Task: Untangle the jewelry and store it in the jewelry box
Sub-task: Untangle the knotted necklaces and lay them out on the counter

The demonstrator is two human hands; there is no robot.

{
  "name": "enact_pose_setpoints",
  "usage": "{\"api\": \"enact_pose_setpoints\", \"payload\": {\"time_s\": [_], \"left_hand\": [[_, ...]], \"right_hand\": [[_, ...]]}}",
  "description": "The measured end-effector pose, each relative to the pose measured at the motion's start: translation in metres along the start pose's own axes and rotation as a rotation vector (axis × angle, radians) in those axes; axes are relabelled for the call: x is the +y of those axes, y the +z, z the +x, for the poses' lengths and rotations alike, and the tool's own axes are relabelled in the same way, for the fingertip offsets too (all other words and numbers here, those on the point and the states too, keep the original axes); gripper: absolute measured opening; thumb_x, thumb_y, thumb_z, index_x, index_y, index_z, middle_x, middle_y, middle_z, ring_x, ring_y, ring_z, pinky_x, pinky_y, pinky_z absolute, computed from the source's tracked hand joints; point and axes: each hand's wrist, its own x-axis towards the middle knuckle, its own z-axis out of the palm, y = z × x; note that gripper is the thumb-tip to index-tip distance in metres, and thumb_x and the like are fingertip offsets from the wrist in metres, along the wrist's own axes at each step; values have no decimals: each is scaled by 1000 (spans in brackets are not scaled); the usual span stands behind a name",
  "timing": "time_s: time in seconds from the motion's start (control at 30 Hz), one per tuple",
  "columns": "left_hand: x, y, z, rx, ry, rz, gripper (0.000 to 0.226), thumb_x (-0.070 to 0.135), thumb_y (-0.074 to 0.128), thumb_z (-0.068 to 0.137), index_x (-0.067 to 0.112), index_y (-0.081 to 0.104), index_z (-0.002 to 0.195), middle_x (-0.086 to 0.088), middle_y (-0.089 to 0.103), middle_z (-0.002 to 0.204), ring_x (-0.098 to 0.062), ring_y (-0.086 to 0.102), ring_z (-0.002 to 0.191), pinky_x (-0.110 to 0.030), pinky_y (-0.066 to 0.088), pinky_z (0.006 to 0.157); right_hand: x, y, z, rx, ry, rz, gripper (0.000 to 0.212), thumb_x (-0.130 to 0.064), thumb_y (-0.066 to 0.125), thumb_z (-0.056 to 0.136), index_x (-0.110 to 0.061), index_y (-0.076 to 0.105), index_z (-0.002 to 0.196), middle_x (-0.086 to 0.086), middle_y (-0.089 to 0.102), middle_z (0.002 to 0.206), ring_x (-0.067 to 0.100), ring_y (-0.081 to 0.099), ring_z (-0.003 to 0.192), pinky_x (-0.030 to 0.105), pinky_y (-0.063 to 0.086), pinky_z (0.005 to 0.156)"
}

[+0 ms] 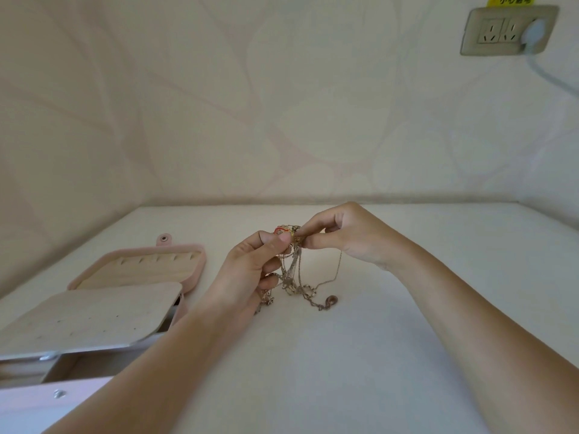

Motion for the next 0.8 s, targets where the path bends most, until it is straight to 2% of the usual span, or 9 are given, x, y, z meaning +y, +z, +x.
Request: {"api": "enact_pose_setpoints", "payload": {"time_s": [0.07,0.17,0.3,0.37,0.47,0.57,0.67,0.8], "left_hand": [[-1,0,1,7,-13,15,22,19,66,76,18,50,61,6,46,62,-6,28,50,-15,20,39],[-4,0,2,8,-32,114,21,9,61,85,18,52,69,7,39,56,-6,27,47,-15,21,38],[-5,0,1,29,2,258,6,19,66,85,17,62,81,15,36,48,-5,25,42,-16,22,39],[-6,-2,1,75,64,336,10,25,71,80,16,66,80,13,36,45,-9,22,43,-21,18,43],[-6,-1,1,123,146,391,13,25,74,77,14,67,78,10,42,43,-5,22,35,-16,18,38],[-6,-2,2,155,169,404,11,21,74,78,14,67,81,10,37,42,-3,20,33,-13,17,34],[-5,-2,3,126,185,428,8,19,72,80,14,66,78,14,32,39,-4,19,35,-16,17,37],[-4,0,1,61,155,455,10,18,69,83,15,67,75,13,35,38,-5,19,36,-19,18,39]], "right_hand": [[-1,1,0,47,-22,16,18,-3,69,81,-19,76,87,-7,75,87,3,68,88,12,47,85],[-3,1,0,57,-29,4,18,-4,68,82,-20,75,84,-14,73,80,1,66,85,8,46,79],[-3,3,-1,13,-31,3,11,-9,71,82,-15,75,89,-17,73,82,-3,66,86,8,45,80],[-2,5,-1,17,-40,2,12,-6,72,80,-16,75,87,-16,73,82,-3,66,84,9,46,78],[-5,9,-1,32,-53,12,14,-2,71,80,-16,70,82,-5,70,79,-6,59,62,5,39,61],[-9,10,-2,39,-65,-6,16,2,68,80,-14,67,79,8,65,82,-4,50,49,3,33,53],[-13,10,-4,15,-68,-19,17,5,65,80,-12,67,79,5,61,79,-4,48,48,4,34,53],[-12,10,-4,5,-43,-39,16,0,65,80,-14,71,84,-2,61,81,-2,48,53,5,39,62]]}}
